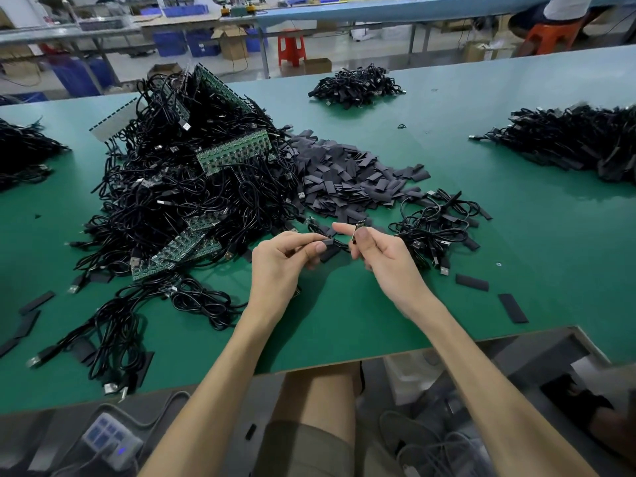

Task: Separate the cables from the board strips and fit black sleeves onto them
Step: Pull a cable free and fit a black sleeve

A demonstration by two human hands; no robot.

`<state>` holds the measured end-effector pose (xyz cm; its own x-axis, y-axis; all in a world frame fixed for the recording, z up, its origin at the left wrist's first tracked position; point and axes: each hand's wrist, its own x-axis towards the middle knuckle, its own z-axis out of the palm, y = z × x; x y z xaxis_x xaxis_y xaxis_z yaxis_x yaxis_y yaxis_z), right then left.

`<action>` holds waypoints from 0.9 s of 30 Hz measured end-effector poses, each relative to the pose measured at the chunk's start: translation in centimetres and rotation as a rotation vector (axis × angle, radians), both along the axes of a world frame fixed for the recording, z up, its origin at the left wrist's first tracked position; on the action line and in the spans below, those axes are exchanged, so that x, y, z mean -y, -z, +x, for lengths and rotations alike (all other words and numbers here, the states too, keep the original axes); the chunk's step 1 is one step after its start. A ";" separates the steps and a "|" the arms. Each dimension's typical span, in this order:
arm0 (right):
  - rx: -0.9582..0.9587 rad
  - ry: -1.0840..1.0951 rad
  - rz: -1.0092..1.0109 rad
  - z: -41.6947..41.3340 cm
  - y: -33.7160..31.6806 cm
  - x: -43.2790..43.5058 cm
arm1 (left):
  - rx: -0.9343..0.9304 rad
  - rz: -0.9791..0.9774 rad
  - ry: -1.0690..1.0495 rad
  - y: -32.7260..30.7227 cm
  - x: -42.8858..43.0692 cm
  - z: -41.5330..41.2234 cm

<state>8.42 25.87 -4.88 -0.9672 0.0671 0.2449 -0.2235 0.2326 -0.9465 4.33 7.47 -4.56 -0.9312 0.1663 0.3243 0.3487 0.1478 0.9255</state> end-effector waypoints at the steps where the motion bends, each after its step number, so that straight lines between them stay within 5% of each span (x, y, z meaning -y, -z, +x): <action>1: 0.007 -0.004 -0.009 0.0 -0.1 0.1 | -0.001 0.007 -0.003 -0.1 0.0 0.1; 17: 0.004 -0.017 -0.212 0.1 0.0 0.2 | -0.026 0.011 0.003 -0.5 -0.1 0.5; 27: -0.080 0.011 -0.019 0.2 0.1 0.2 | -0.041 0.009 0.018 -0.3 -0.1 0.5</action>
<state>8.58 25.71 -4.97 -0.9438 0.0834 0.3199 -0.2961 0.2172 -0.9301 4.83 7.53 -4.25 -0.9139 0.1801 0.3639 0.3892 0.1333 0.9115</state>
